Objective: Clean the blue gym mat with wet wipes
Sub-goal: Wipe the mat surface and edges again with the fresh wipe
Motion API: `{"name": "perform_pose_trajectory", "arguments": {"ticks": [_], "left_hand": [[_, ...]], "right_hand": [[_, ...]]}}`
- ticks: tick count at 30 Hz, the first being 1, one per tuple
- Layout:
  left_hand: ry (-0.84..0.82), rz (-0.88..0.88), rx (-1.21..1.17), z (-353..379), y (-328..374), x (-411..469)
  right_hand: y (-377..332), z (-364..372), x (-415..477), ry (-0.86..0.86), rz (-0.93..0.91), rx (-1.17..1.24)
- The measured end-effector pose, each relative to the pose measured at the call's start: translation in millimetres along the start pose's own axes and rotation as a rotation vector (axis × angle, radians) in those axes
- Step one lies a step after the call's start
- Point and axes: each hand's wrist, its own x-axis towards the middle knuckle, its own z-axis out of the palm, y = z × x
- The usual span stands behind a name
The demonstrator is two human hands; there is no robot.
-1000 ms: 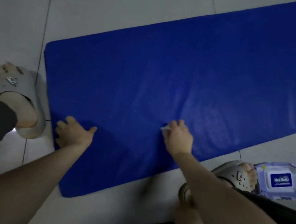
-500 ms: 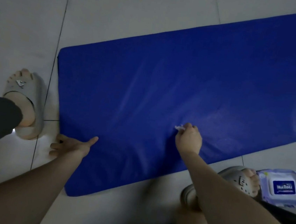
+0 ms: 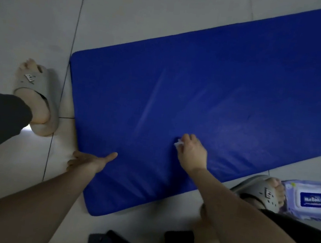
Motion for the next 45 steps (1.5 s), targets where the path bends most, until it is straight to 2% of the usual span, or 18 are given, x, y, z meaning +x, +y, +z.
{"name": "perform_pose_trajectory", "arguments": {"ticks": [2,3,5,7,9,12,16,19,21,26,31,35,39,43,45], "left_hand": [[-0.023,0.037,0.048,-4,11,5],[0.023,0.09,0.089,-7,17,4],[0.189,0.273,0.248,-11,33,4],[0.32,0.514,0.513,-13,53,0],[0.331,0.672,0.748,-14,76,-2],[0.219,0.744,0.946,-16,102,1],[0.071,0.748,0.916,-22,112,8],[0.075,0.761,0.915,-19,110,8],[0.086,0.773,0.91,-17,110,8],[0.088,0.777,0.925,-17,113,7],[0.071,0.775,0.917,-17,115,6],[0.068,0.777,0.919,-16,115,6],[0.071,0.772,0.924,-16,116,7],[0.07,0.765,0.923,-15,117,8],[0.074,0.768,0.923,-15,117,9]], "right_hand": [[35,-17,19,0.069,0.169,-0.005],[55,-27,28,0.1,0.264,-0.001],[92,-43,43,0.146,0.433,0.008],[106,-47,50,0.166,0.529,0.018],[92,-38,50,0.176,0.54,0.058],[45,-13,37,0.195,0.413,0.117],[-23,17,7,0.125,0.105,0.14],[-50,30,-7,0.057,-0.157,0.106],[-42,28,0,0.059,-0.25,0.075],[20,-2,42,0.17,-0.001,0.011],[97,-35,71,0.263,0.36,-0.015],[83,-31,75,0.267,0.515,0.082],[18,-8,58,0.232,0.379,0.212],[-49,15,35,0.075,0.091,0.226],[-68,23,27,0.052,-0.102,0.185]]}}
